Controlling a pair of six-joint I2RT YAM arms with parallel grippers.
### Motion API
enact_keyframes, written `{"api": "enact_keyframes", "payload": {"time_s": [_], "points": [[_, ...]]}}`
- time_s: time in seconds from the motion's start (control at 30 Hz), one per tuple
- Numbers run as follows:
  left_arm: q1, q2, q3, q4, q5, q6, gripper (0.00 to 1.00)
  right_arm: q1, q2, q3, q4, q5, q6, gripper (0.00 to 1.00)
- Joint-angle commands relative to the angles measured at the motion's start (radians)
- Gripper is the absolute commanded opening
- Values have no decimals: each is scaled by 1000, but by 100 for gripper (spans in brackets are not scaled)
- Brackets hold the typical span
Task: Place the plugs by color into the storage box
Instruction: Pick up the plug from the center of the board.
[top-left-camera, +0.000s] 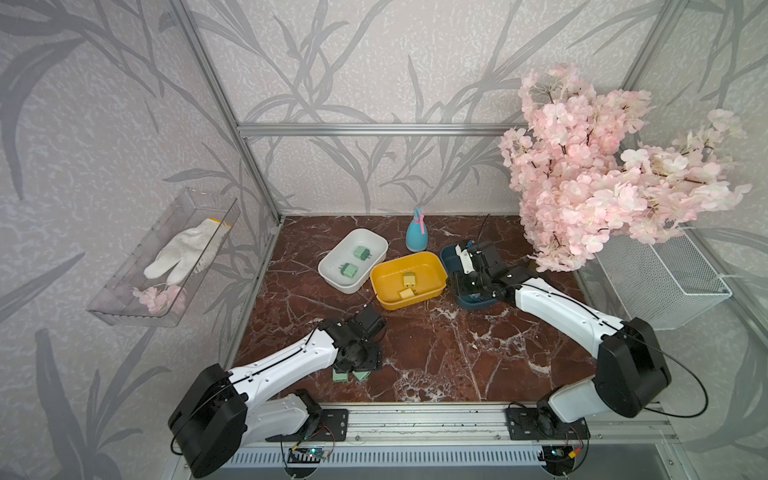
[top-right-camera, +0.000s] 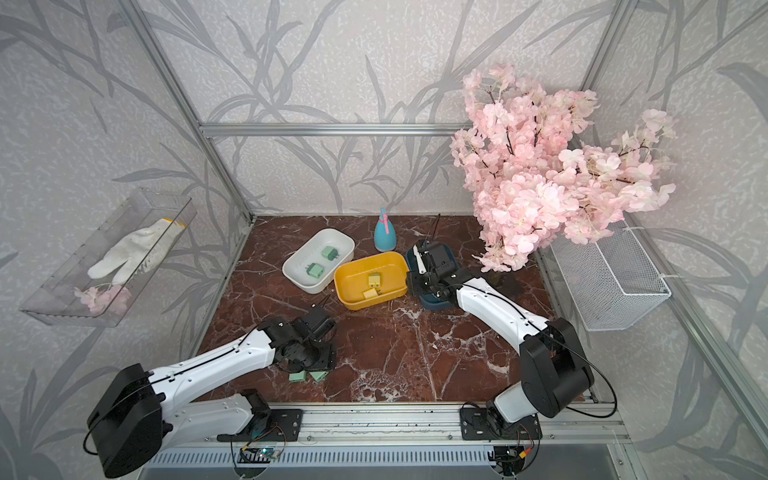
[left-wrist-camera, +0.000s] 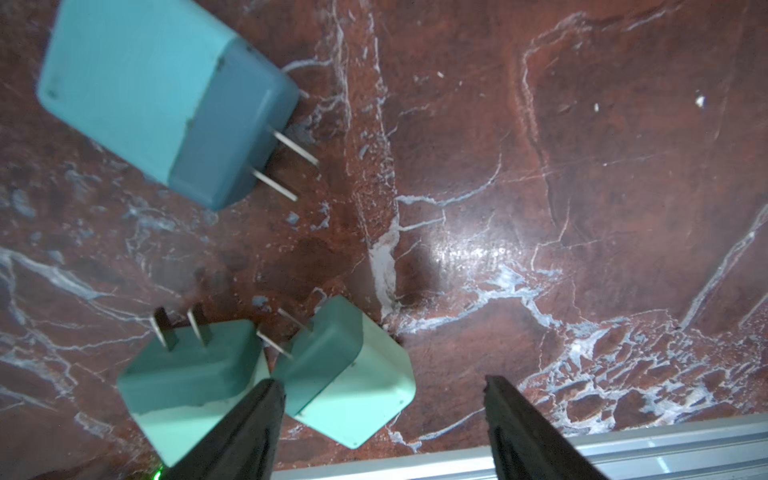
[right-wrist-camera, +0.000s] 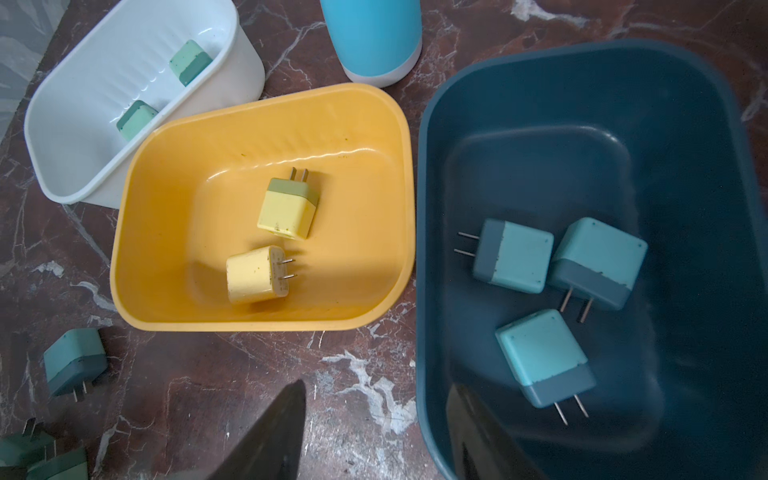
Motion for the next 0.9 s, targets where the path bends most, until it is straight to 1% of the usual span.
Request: {"api": "enact_keyframes", "payload": {"time_s": [0.0, 0.1, 0.2, 0.37, 0.47, 0.57, 0.7, 0.87], "points": [[-5, 6, -46, 93, -6, -11, 79, 5, -48, -22, 2, 12, 7, 59], [-5, 27, -66, 119, 1, -15, 79, 5, -72, -45, 3, 19, 7, 60], [-12, 33, -56, 111, -1, -9, 79, 4, -81, -58, -4, 23, 10, 60], [-42, -10, -7, 50, -64, 1, 79, 4, -88, -75, 3, 10, 24, 60], [-47, -36, -6, 45, -82, 4, 80, 7, -82, -72, 4, 3, 29, 60], [-48, -25, -28, 61, -77, 10, 80, 8, -77, -66, 6, 5, 30, 60], [-51, 11, -47, 85, -42, 31, 80, 10, -76, -51, 1, 6, 29, 60], [-51, 32, -68, 99, -29, 41, 78, 20, -68, -41, -6, 4, 27, 60]]}}
